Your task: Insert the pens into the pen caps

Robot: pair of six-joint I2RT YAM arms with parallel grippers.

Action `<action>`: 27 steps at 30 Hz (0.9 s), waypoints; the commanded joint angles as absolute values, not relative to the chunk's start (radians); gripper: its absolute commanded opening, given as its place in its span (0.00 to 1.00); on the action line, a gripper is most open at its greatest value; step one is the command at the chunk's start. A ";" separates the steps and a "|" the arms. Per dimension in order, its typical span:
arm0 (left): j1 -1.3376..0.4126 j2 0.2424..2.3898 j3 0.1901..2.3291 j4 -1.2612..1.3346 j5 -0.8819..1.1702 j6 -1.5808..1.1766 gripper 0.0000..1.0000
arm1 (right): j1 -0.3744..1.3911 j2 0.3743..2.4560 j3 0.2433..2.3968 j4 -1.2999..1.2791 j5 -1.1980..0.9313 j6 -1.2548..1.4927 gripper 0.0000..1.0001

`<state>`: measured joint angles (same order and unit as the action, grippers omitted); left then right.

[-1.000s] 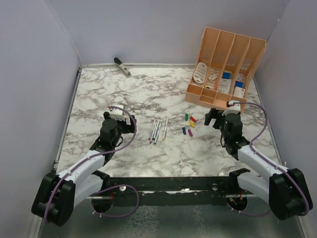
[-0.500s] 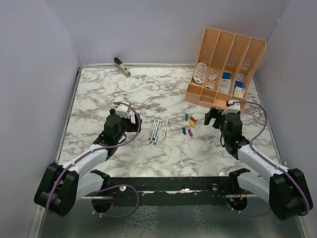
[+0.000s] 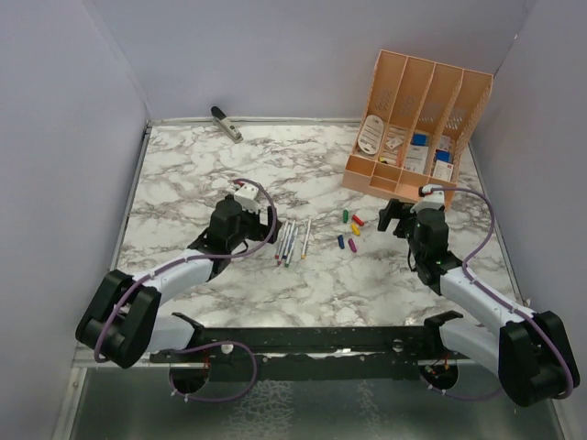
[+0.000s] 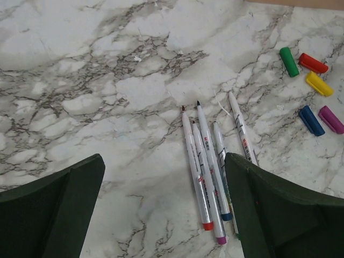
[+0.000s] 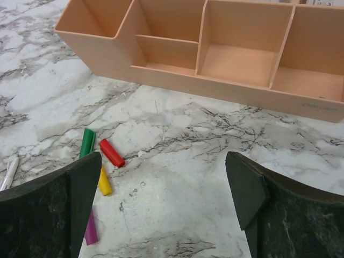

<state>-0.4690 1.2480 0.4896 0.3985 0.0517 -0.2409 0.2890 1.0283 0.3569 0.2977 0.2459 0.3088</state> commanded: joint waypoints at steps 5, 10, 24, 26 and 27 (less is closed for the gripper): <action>-0.516 1.356 0.551 0.388 0.128 -0.271 0.86 | 0.296 1.022 0.371 0.309 0.250 0.298 1.00; -0.518 1.377 0.565 0.389 0.149 -0.272 0.53 | 0.296 1.030 0.374 0.309 0.250 0.298 1.00; -0.530 1.463 0.638 0.255 0.071 -0.270 0.18 | 0.297 1.055 0.385 0.316 0.249 0.298 1.00; -0.540 1.485 0.659 0.228 0.051 -0.262 0.17 | 0.297 1.054 0.385 0.317 0.247 0.299 1.00; -0.546 1.495 0.668 0.217 0.045 -0.262 0.17 | 0.297 1.055 0.384 0.316 0.247 0.299 1.00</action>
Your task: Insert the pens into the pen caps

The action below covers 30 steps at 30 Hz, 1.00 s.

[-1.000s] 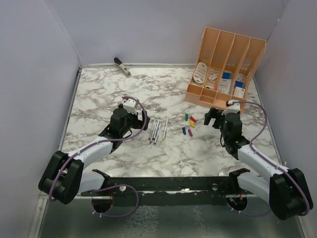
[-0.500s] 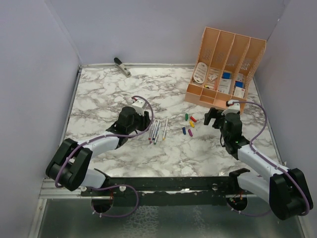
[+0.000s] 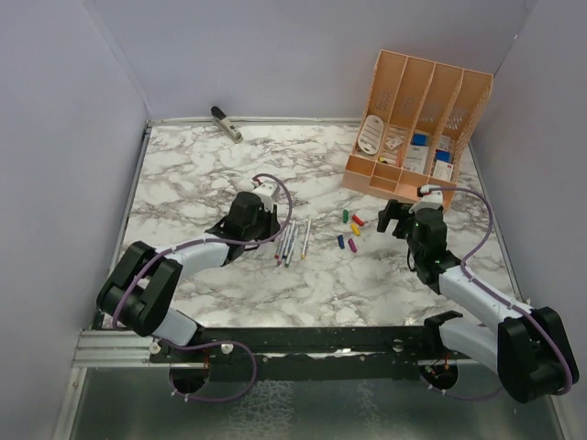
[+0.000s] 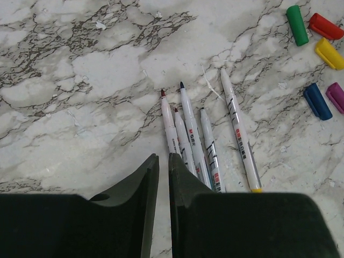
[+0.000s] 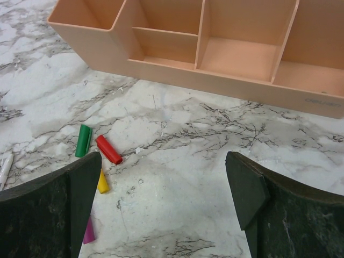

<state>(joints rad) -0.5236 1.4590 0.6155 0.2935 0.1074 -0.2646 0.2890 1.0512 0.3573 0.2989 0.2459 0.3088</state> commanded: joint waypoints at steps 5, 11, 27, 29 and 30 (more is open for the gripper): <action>-0.574 1.530 0.689 0.198 0.009 -0.271 0.24 | 0.298 1.059 0.382 0.319 0.247 0.299 1.00; -0.580 1.534 0.692 0.192 -0.018 -0.286 0.29 | 0.298 1.056 0.378 0.322 0.247 0.299 1.00; -0.615 1.577 0.710 0.167 -0.062 -0.301 0.29 | 0.298 1.039 0.373 0.314 0.248 0.302 1.00; -0.617 1.578 0.712 0.166 -0.062 -0.304 0.29 | 0.298 1.036 0.371 0.314 0.249 0.303 1.00; -0.618 1.579 0.712 0.166 -0.063 -0.305 0.29 | 0.298 1.036 0.370 0.313 0.249 0.304 1.00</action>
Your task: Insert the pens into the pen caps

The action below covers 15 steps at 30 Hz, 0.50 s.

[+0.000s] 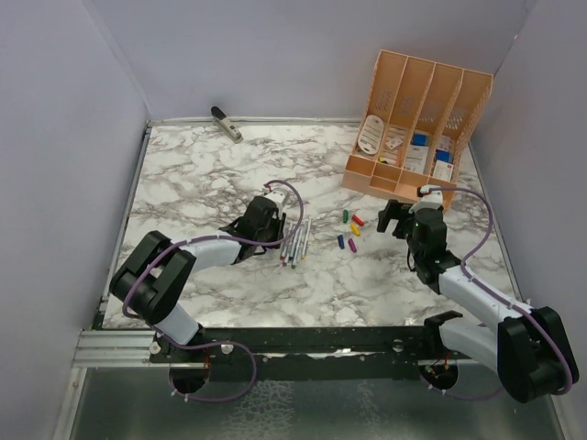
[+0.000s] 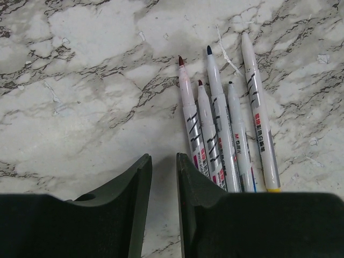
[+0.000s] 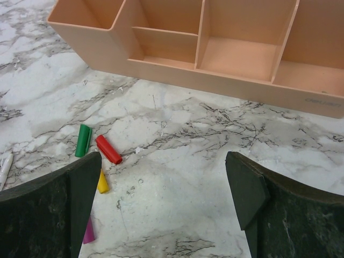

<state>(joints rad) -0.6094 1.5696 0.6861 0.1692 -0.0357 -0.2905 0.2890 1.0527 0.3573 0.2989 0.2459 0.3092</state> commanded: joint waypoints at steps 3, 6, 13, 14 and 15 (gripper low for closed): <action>-0.622 1.570 0.711 0.167 -0.077 -0.312 0.29 | 0.298 1.035 0.370 0.313 0.246 0.305 1.00; -0.625 1.543 0.698 0.177 -0.101 -0.325 0.29 | 0.298 1.036 0.369 0.313 0.247 0.304 1.00; -0.630 1.488 0.687 0.201 -0.078 -0.323 0.30 | 0.298 1.042 0.370 0.316 0.244 0.304 1.00; -0.632 1.493 0.689 0.200 -0.072 -0.323 0.30 | 0.298 1.043 0.370 0.315 0.244 0.304 1.00; -0.634 1.502 0.690 0.199 -0.066 -0.323 0.30 | 0.298 1.043 0.370 0.316 0.244 0.304 1.00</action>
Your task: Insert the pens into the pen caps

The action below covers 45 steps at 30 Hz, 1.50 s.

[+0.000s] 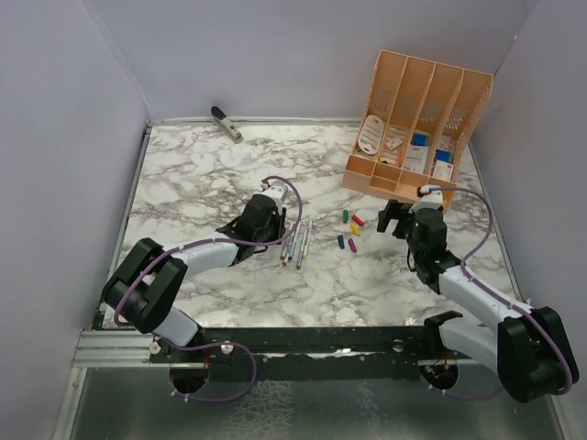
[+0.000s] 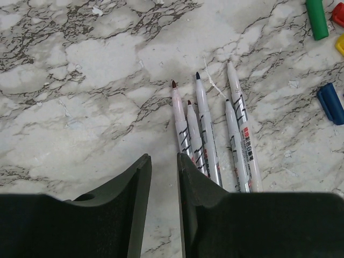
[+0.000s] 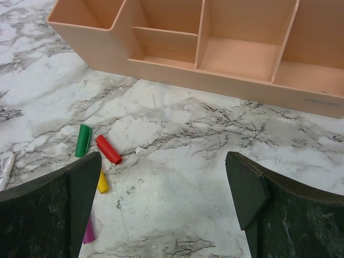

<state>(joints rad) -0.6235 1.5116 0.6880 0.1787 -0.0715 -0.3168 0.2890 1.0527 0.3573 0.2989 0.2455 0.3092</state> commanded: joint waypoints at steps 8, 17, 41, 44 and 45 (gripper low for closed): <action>-0.664 1.558 0.705 0.199 -0.070 -0.329 0.30 | 0.298 1.031 0.368 0.313 0.245 0.305 1.00; -0.681 1.590 0.730 0.183 -0.096 -0.331 0.31 | 0.298 1.031 0.367 0.315 0.245 0.305 1.00; -0.686 1.606 0.742 0.151 -0.132 -0.349 0.31 | 0.298 1.029 0.368 0.314 0.246 0.302 1.00; -0.688 1.610 0.744 0.158 -0.123 -0.347 0.31 | 0.298 1.032 0.368 0.314 0.247 0.303 1.00; -0.689 1.611 0.745 0.159 -0.119 -0.347 0.31 | 0.298 1.032 0.367 0.314 0.246 0.302 1.00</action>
<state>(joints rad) -0.6785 1.5932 0.7238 0.1505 -0.1207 -0.3431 0.2890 1.0447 0.3573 0.2989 0.2459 0.3092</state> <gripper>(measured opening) 0.313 0.998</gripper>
